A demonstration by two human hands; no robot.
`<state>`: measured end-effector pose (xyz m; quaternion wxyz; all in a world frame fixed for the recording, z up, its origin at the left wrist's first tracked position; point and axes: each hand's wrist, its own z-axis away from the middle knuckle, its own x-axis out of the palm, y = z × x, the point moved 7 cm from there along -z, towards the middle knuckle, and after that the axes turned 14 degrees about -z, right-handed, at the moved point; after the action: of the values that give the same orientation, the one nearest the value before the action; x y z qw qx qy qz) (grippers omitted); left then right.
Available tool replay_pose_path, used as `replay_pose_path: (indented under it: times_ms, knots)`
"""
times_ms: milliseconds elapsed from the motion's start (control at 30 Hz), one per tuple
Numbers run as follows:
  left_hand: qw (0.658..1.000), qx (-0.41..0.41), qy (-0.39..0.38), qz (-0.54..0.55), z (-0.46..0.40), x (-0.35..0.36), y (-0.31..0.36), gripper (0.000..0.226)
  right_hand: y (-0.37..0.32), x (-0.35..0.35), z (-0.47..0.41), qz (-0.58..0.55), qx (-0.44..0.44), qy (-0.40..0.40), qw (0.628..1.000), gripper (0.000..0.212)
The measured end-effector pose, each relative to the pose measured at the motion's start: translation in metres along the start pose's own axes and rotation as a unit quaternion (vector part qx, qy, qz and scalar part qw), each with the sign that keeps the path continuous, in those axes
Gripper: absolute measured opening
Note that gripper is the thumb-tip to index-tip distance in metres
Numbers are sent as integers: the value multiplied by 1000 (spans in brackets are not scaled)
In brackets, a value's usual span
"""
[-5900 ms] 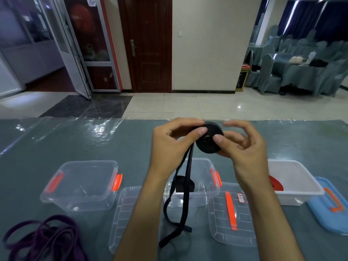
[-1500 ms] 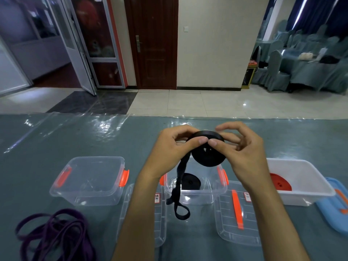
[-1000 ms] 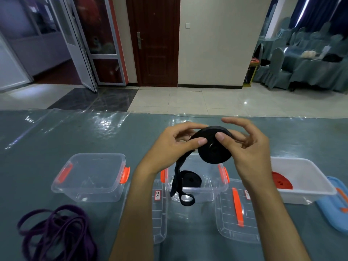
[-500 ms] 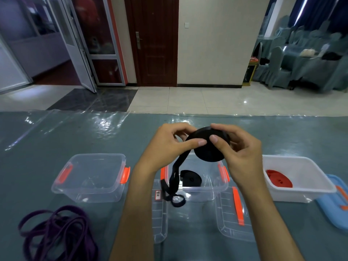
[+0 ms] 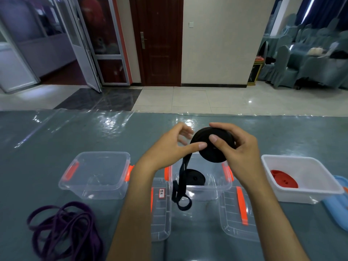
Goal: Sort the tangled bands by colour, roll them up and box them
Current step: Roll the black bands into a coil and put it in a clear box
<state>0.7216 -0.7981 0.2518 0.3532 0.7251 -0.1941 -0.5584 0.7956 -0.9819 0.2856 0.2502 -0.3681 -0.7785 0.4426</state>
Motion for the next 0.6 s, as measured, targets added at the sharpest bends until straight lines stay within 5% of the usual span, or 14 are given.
replay_pose_path:
  times_ms: [167, 300, 600]
  knots:
    - [982, -120, -140, -33, 12, 31, -59, 72, 5, -3, 0, 0, -1, 12, 1000, 28]
    - [978, -99, -182, -21, 16, 59, -82, 28, 11, 2, 2, 2, 0, 16, 1000, 28]
    - [967, -132, -212, -45, 18, 139, -144, 35, 5, -17, 0, 16, -2, 36, 999, 27]
